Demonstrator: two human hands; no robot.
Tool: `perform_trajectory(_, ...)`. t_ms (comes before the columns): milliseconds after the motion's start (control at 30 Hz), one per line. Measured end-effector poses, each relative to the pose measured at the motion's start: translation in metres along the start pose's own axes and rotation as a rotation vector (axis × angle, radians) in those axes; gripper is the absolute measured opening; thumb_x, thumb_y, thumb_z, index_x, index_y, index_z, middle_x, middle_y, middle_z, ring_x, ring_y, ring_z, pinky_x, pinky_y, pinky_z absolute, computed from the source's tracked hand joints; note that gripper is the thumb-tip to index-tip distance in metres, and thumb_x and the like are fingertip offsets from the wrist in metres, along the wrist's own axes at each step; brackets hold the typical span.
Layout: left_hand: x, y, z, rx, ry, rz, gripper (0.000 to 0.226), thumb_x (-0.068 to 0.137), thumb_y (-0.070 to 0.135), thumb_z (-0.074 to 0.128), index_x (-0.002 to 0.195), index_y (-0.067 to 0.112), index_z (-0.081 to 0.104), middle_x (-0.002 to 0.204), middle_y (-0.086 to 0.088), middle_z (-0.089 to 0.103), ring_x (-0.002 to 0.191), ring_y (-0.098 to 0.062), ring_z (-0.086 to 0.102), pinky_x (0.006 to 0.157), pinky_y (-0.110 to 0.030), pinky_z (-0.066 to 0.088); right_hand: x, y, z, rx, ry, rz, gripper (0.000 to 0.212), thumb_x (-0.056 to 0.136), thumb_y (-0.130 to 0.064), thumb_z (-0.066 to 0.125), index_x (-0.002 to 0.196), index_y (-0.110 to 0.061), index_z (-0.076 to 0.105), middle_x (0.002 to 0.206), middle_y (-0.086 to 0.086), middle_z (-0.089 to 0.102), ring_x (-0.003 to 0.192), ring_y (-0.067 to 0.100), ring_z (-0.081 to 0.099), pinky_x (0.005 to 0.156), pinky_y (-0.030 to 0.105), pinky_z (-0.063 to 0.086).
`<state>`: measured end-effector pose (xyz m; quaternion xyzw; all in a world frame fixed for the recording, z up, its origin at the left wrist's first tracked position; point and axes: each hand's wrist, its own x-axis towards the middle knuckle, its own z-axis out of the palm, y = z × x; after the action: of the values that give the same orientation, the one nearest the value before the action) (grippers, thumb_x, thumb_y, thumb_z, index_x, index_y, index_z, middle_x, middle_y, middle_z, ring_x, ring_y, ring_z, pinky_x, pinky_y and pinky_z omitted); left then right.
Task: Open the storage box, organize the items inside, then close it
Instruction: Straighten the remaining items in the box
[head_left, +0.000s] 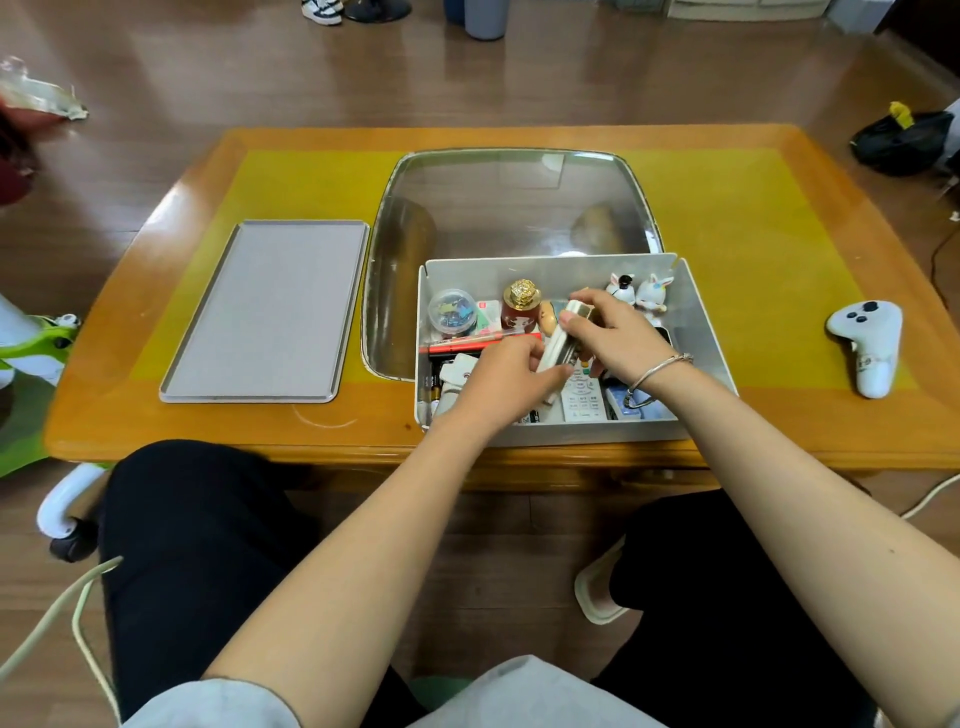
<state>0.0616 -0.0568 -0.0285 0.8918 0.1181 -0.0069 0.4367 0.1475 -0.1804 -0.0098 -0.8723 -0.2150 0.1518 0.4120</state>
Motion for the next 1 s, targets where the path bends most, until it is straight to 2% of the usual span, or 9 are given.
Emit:
perform_trajectory(133,-0.001,-0.011,-0.011,-0.017,0.131,-0.092,0.015,0.09,0.03,0.064,0.096,0.016,0.063,0.08,0.005,0.063,0.062,-0.003,0.056,0.045,-0.013,0.04,-0.005,0.003,0.0,0.094,-0.036,0.075,0.044,0.097,-0.03,0.046,0.135,-0.008,0.04,0.1,0.014,0.059,0.073,0.019,0.062,0.064,0.037,0.055)
perform_trajectory(267,-0.005,-0.022,-0.032,-0.135,0.288,-0.19,0.013,0.09,0.028,0.063,0.097,0.018,0.061,0.079,0.009,0.062,0.063,0.003,0.056,0.044,-0.006,0.042,-0.006,0.006,0.011,-0.045,-0.189,0.194,0.021,0.097,-0.014,0.044,0.111,-0.008,0.058,0.102,0.013,0.064,0.076,0.022,0.066,0.066,0.029,0.056)
perform_trajectory(300,-0.006,-0.024,-0.037,-0.153,0.312,-0.205,0.013,0.09,0.029,0.063,0.096,0.019,0.06,0.08,0.008,0.064,0.067,0.0,0.06,0.051,-0.009,0.048,-0.005,0.006,0.017,-0.074,-0.239,0.224,0.02,0.096,-0.009,0.042,0.107,-0.007,0.059,0.102,0.013,0.064,0.077,0.023,0.067,0.067,0.032,0.057)
perform_trajectory(367,-0.007,-0.027,-0.042,-0.213,0.329,-0.227,0.019,0.089,0.029,0.064,0.102,0.015,0.063,0.091,0.0,0.07,0.078,-0.01,0.067,0.068,-0.029,0.059,-0.002,0.004,0.026,-0.171,-0.311,0.271,0.025,0.093,-0.003,0.04,0.107,0.001,0.06,0.101,0.017,0.066,0.083,0.03,0.068,0.077,0.041,0.057)
perform_trajectory(467,-0.01,-0.028,-0.046,-0.279,0.331,-0.24,0.025,0.089,0.026,0.065,0.109,0.012,0.064,0.102,-0.006,0.071,0.088,-0.017,0.069,0.074,-0.043,0.059,0.004,-0.002,0.035,-0.356,-0.355,0.289,0.029,0.09,-0.002,0.042,0.112,0.004,0.06,0.102,0.024,0.066,0.093,0.035,0.065,0.086,0.045,0.053)
perform_trajectory(567,-0.013,-0.029,-0.047,-0.306,0.323,-0.243,0.011,0.09,0.024,0.064,0.099,0.02,0.06,0.102,-0.004,0.07,0.084,-0.018,0.07,0.072,-0.045,0.059,0.006,-0.006,0.04,-0.446,-0.404,0.277,0.032,0.09,-0.004,0.041,0.117,0.003,0.058,0.108,0.022,0.065,0.096,0.034,0.064,0.084,0.042,0.054)
perform_trajectory(700,-0.015,-0.029,-0.047,-0.32,0.285,-0.257,0.012,0.091,0.024,0.063,0.1,0.021,0.058,0.105,-0.003,0.07,0.066,-0.011,0.071,0.065,-0.043,0.06,0.005,-0.005,0.046,-0.387,-0.481,0.273,0.036,0.088,0.003,0.039,0.118,0.011,0.056,0.11,0.03,0.063,0.105,0.041,0.06,0.09,0.05,0.049)
perform_trajectory(800,-0.016,-0.029,-0.049,-0.286,0.267,-0.253,0.012,0.09,0.025,0.065,0.098,0.02,0.059,0.098,-0.001,0.07,0.067,-0.01,0.071,0.065,-0.042,0.06,0.004,-0.006,0.045,-0.394,-0.5,0.274,0.034,0.084,0.006,0.05,0.116,0.01,0.058,0.107,0.027,0.066,0.103,0.038,0.062,0.089,0.049,0.051)
perform_trajectory(1000,-0.014,-0.024,-0.043,-0.248,0.165,-0.266,0.013,0.089,0.023,0.068,0.095,0.02,0.056,0.091,-0.001,0.07,0.069,-0.013,0.071,0.061,-0.033,0.061,-0.001,-0.009,0.039,-0.346,-0.461,0.293,0.034,0.085,0.006,0.049,0.118,0.005,0.057,0.101,0.022,0.068,0.096,0.034,0.065,0.085,0.045,0.054)
